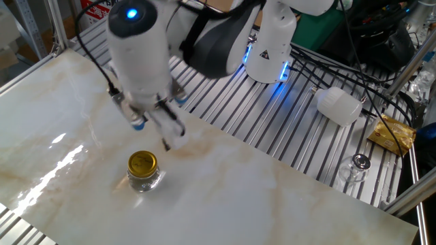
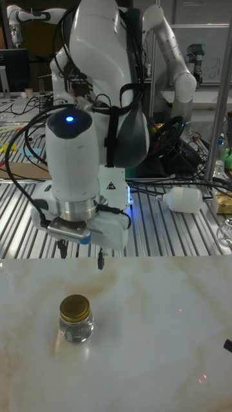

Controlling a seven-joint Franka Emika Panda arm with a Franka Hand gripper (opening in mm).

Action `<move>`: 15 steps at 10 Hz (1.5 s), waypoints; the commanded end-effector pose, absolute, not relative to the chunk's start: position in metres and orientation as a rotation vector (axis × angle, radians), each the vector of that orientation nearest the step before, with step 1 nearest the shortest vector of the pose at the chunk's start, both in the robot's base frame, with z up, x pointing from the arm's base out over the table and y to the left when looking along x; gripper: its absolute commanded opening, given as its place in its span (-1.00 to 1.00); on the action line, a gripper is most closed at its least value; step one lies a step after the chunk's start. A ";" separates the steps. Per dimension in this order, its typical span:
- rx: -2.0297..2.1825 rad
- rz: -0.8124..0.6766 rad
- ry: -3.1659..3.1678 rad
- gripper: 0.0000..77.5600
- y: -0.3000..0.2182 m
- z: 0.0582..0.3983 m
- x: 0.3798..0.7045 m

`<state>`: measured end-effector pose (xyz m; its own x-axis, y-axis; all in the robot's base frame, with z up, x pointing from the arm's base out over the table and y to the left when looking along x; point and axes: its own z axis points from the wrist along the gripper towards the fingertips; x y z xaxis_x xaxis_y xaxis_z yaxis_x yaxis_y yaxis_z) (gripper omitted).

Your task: Screw the lid onto the jar

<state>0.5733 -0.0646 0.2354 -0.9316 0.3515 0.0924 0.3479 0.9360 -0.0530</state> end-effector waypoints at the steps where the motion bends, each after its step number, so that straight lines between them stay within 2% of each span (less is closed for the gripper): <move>1: -0.357 0.067 -3.004 1.00 -0.063 0.250 0.561; 7: -0.084 0.066 -3.012 1.00 -0.066 0.254 0.556; 15: 0.058 0.056 -3.027 1.00 -0.067 0.255 0.555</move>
<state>0.5543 -0.0667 0.2536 -0.9924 -0.0316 0.1191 -0.0360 0.9987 -0.0355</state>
